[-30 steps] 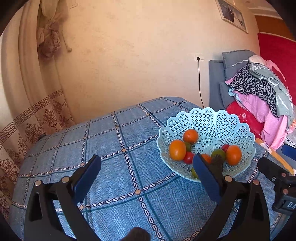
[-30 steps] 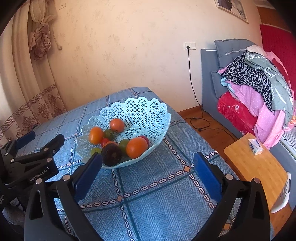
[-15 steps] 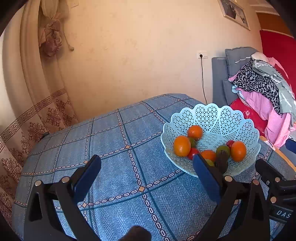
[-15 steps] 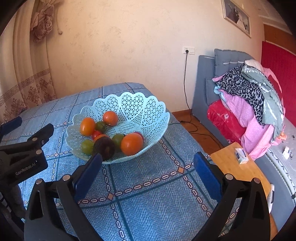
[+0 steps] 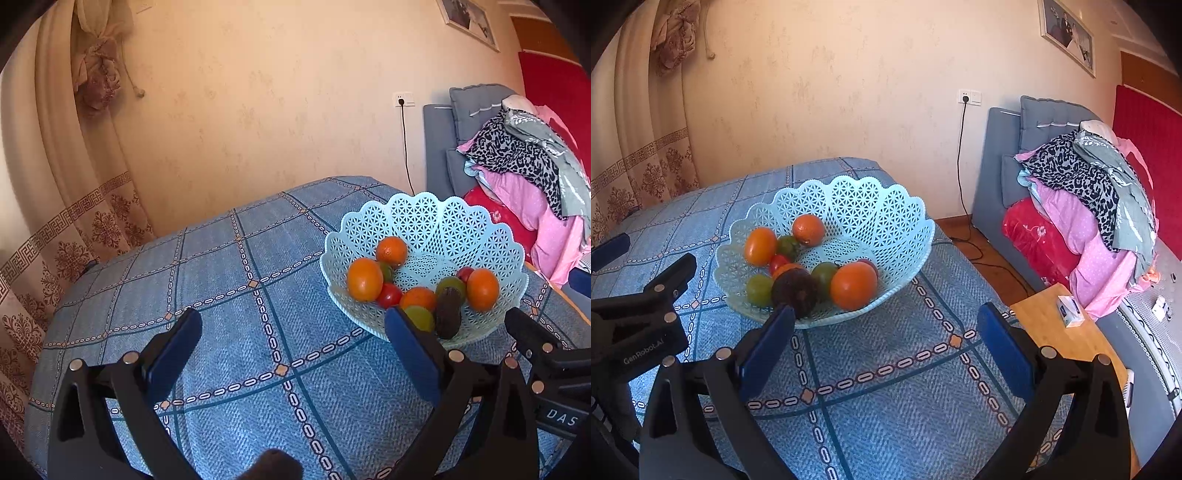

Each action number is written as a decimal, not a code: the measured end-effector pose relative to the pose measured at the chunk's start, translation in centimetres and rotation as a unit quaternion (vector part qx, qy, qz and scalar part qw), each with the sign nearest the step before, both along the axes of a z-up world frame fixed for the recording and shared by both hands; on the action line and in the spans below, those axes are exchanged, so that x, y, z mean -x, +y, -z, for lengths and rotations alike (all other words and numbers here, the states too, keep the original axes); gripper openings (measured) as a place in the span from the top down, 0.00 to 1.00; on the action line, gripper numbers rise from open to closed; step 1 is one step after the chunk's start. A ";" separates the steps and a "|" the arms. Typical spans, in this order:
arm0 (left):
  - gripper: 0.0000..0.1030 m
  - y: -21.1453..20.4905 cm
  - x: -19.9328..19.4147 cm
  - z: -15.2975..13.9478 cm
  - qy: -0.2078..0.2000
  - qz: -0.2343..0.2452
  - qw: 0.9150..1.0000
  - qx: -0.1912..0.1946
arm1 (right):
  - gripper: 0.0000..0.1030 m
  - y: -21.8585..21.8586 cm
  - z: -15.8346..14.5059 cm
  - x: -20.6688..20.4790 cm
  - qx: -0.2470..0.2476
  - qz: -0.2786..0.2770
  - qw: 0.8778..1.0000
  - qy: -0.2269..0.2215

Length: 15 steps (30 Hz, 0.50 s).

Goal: Organize fruits

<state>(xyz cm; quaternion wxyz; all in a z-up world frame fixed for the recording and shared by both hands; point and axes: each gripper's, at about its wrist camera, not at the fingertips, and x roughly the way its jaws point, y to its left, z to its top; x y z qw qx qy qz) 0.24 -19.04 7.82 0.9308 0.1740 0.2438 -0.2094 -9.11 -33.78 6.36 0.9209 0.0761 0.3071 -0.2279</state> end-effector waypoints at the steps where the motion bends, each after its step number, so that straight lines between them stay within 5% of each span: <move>1: 0.05 0.0 0.0 0.0 0.000 0.001 1.000 0.000 | 0.02 -0.1 0.1 -0.1 0.000 0.001 1.000 0.002; 15: 0.05 -0.4 0.0 0.6 0.005 -0.002 1.000 -0.012 | 0.02 -0.4 0.8 -0.9 0.002 0.012 1.000 0.016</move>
